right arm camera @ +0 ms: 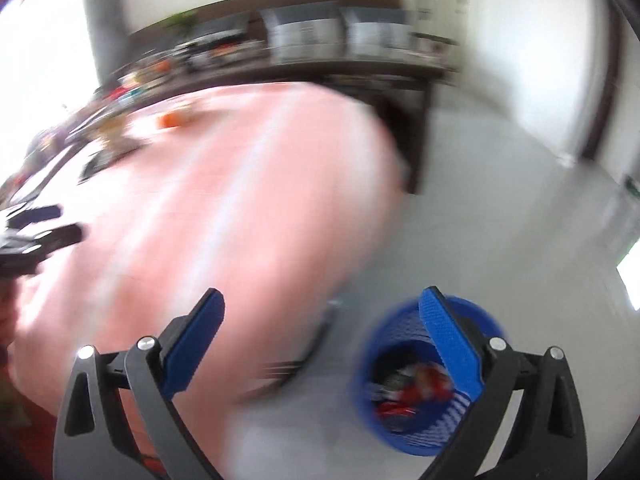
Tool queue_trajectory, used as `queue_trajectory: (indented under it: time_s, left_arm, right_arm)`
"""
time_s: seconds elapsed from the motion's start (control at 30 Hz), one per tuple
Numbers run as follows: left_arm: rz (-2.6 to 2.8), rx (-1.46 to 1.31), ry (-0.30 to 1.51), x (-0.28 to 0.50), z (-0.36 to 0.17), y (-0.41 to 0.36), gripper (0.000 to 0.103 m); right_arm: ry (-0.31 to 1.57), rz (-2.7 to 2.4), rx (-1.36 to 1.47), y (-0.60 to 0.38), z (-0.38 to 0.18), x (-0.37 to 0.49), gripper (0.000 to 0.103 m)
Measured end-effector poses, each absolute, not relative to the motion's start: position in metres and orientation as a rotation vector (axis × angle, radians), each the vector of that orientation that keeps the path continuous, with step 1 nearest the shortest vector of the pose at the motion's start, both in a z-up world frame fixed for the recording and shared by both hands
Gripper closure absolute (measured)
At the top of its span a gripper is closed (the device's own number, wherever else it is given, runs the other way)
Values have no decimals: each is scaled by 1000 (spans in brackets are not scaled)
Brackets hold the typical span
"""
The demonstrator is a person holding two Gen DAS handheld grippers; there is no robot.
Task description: Collect trash
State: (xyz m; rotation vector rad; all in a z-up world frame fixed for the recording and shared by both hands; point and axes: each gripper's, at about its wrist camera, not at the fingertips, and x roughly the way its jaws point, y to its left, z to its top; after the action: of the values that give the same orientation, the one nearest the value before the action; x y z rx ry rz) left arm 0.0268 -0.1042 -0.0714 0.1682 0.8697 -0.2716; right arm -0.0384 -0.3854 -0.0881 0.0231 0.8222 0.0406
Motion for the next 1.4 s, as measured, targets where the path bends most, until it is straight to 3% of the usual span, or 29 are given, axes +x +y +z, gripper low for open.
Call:
queue_trajectory:
  time_s: [0.23,0.43,0.9,1.2,1.4]
  left_arm:
    - [-115,99,914,60,-80,-37,5]
    - [-106,70,955,68,-92,-31,5]
    - [-121,51,961,66,-94,-28,4]
    - [-108,-207,901,127,-71,26,5]
    - [-38,-124,949,168,-89,9,14]
  right_arm:
    - [878,222,-59,-275,-79,30,8]
    - [908,231,-124,-240,-101,73,8]
    - [939,212,-81,-243,-108,79,5]
    - [939,208,-83,-243,-110,81,5]
    - [939,208,-83,-243,-109,81,5]
